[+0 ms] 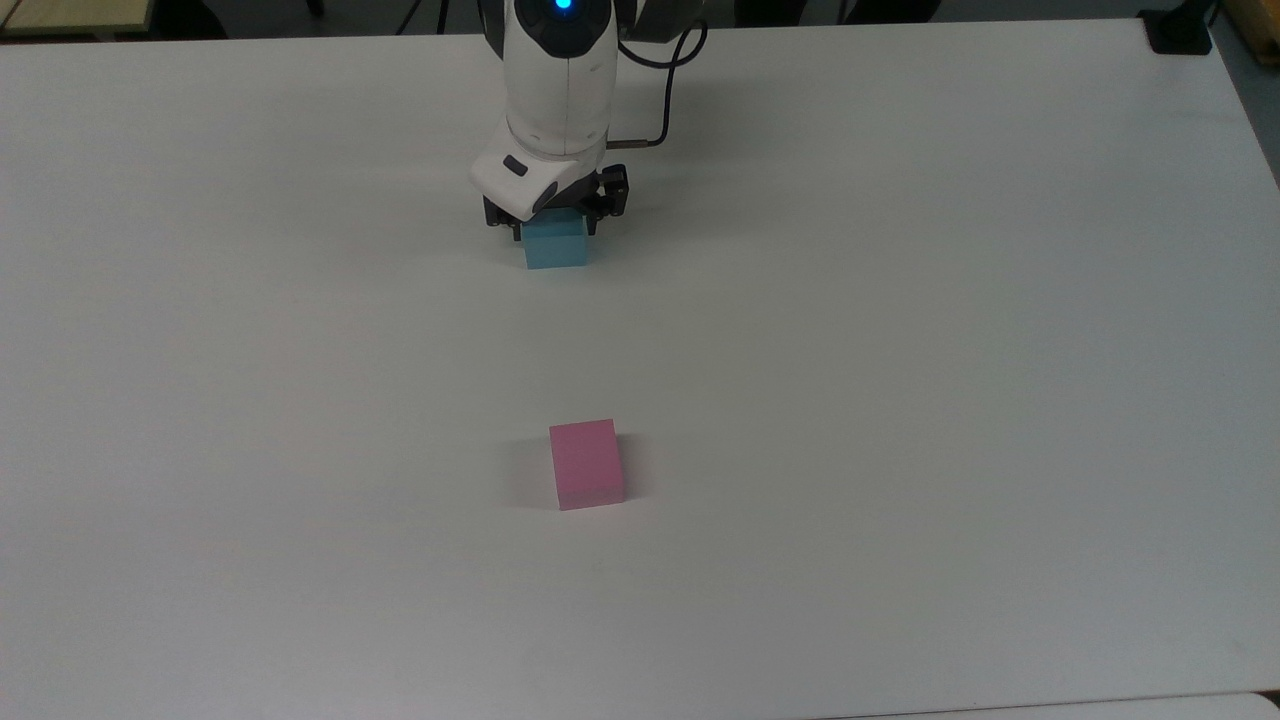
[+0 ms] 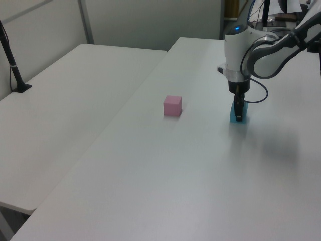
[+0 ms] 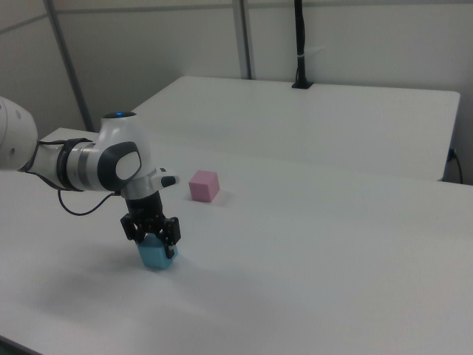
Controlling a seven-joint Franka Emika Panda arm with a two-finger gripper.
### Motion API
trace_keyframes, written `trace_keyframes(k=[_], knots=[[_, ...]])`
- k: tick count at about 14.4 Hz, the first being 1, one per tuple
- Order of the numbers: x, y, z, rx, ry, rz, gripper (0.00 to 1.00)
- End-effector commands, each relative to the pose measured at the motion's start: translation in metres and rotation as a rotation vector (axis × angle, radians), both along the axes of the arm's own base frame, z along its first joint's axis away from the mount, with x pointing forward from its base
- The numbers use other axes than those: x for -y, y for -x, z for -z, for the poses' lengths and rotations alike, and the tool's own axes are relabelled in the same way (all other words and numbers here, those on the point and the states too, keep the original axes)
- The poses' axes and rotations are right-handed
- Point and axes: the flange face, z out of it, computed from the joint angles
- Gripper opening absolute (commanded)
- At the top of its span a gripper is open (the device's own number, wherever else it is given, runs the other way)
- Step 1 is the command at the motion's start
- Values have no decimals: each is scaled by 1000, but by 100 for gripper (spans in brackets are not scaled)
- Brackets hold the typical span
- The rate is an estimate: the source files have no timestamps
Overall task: Put blue cube on pink cube
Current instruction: 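Close the gripper around the light-blue cube, then lift the light-blue cube and carry it toward the pink cube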
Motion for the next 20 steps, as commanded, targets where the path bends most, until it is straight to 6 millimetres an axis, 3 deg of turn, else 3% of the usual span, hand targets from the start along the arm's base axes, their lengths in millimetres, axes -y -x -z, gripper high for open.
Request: trace_keyframes(k=[1, 3, 5, 12, 14, 17, 18, 20], knots=[[-3, -4, -5, 31, 15, -35, 37], [-3, -5, -11, 37, 15, -39, 35], [-3, -8, -30, 52, 17, -36, 35], [-6, -30, -165, -22, -42, -31, 37], [-11, -31, -184, -22, -42, -34, 38], [-21, -35, -190, 1, -45, -46, 40], [-22, -47, -208, 56, -54, -42, 41], [-27, -69, -219, 100, -68, -27, 42]])
